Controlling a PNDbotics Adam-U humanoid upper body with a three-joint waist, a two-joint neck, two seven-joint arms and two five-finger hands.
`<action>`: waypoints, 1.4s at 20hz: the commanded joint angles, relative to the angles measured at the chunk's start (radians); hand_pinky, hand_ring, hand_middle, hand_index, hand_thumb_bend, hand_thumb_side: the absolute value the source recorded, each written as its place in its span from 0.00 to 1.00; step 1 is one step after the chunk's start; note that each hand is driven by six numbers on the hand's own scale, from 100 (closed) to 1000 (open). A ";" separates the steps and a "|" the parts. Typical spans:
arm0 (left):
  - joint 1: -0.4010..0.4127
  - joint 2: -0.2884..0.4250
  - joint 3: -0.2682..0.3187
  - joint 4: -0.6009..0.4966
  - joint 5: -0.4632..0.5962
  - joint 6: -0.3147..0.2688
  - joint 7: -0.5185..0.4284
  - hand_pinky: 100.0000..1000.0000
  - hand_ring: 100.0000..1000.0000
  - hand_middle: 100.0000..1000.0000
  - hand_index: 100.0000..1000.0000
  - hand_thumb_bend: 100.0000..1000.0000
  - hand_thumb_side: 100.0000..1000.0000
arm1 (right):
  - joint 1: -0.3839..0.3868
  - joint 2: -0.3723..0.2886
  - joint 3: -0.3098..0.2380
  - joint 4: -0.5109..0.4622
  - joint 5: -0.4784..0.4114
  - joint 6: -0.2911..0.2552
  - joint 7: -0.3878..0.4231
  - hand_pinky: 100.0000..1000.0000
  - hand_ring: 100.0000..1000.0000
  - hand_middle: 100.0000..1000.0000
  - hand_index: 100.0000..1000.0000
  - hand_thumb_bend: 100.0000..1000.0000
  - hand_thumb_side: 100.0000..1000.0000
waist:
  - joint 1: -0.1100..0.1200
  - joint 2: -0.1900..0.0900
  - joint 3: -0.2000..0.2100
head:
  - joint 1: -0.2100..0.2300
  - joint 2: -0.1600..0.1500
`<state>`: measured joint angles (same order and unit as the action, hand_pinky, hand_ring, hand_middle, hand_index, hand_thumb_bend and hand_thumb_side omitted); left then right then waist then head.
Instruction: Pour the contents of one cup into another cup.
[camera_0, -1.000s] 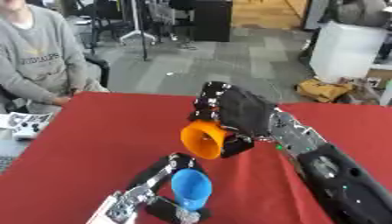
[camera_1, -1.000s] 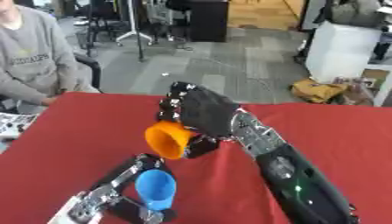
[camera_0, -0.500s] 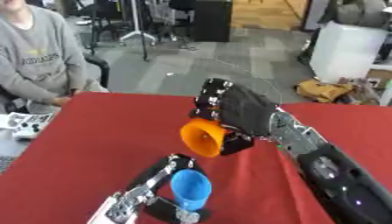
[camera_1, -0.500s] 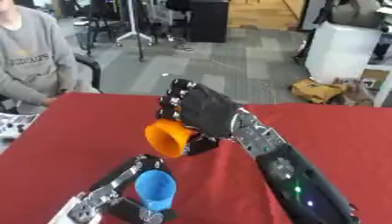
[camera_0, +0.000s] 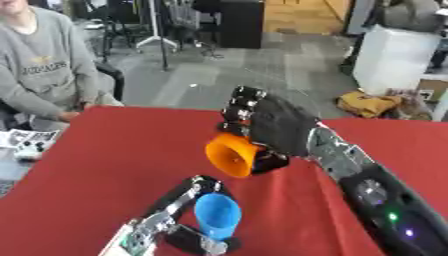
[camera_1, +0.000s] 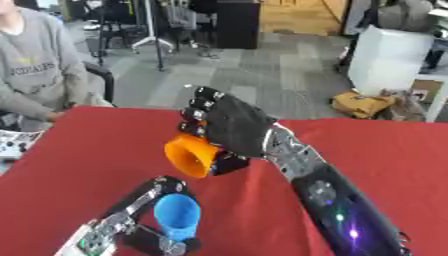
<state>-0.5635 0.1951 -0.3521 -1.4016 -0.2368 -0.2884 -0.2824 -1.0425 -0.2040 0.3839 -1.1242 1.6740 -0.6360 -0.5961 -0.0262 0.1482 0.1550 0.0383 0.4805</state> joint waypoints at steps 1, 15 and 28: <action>-0.011 0.018 0.012 -0.013 0.002 0.002 0.003 0.19 0.26 0.24 0.53 0.44 0.00 | -0.025 -0.015 -0.003 -0.013 0.020 -0.209 -0.233 0.59 0.43 0.20 0.39 0.00 0.54 | 0.005 -0.019 -0.001 | 0.002 -0.012; -0.010 0.017 0.015 -0.008 0.001 0.003 0.009 0.19 0.26 0.24 0.53 0.44 0.00 | -0.027 -0.012 -0.001 -0.011 0.055 -0.201 -0.273 0.59 0.45 0.21 0.40 0.00 0.55 | 0.006 -0.021 -0.003 | 0.003 -0.012; -0.011 0.015 0.015 -0.005 -0.001 0.003 0.011 0.19 0.26 0.24 0.53 0.44 0.00 | -0.026 -0.009 -0.002 -0.004 0.075 -0.196 -0.290 0.60 0.45 0.21 0.40 0.00 0.55 | 0.006 -0.020 0.000 | 0.004 -0.012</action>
<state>-0.5627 0.1951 -0.3463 -1.3954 -0.2377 -0.2853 -0.2759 -1.0426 -0.2039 0.3893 -1.1223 1.7404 -0.5930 -0.6391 -0.0257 0.1475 0.1543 0.0412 0.4804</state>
